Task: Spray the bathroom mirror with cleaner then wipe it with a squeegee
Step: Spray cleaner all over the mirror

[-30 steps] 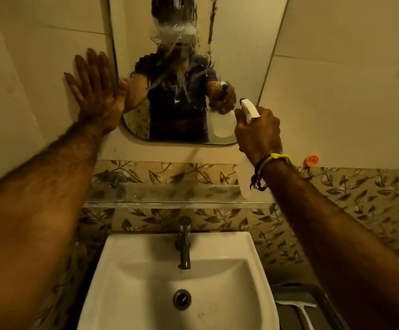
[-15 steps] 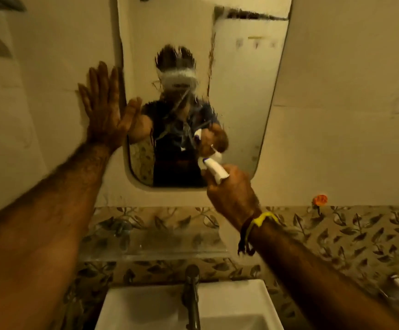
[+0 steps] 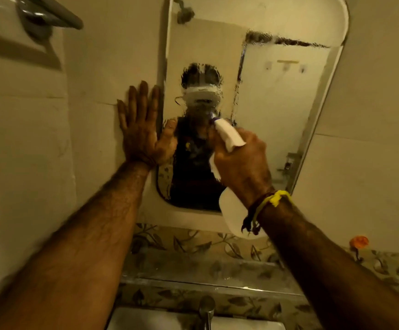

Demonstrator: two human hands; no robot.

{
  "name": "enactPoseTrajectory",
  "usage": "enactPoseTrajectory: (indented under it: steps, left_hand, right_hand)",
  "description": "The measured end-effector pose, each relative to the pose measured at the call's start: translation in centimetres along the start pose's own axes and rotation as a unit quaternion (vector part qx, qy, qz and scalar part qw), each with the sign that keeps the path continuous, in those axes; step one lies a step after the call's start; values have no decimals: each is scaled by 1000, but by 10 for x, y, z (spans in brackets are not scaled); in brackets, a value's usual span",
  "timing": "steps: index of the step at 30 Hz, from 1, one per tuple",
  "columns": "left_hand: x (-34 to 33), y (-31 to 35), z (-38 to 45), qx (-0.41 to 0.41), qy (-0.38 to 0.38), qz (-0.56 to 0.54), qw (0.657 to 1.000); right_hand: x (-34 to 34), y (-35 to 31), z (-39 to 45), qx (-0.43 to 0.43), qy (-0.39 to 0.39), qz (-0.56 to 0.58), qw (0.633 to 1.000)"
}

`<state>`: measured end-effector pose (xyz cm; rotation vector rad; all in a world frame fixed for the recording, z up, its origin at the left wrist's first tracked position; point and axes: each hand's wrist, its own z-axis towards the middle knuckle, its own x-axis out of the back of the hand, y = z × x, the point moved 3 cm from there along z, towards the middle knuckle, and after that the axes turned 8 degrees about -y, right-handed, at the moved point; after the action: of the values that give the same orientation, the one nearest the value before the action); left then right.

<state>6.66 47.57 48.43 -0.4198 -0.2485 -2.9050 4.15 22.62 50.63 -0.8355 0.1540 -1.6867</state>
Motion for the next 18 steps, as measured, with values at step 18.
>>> enactPoseTrajectory:
  steps: [18]
  left_hand:
    - [0, -4, -3, 17, -71, 22, 997]
  right_hand:
    - [103, 34, -5, -85, 139, 92, 982]
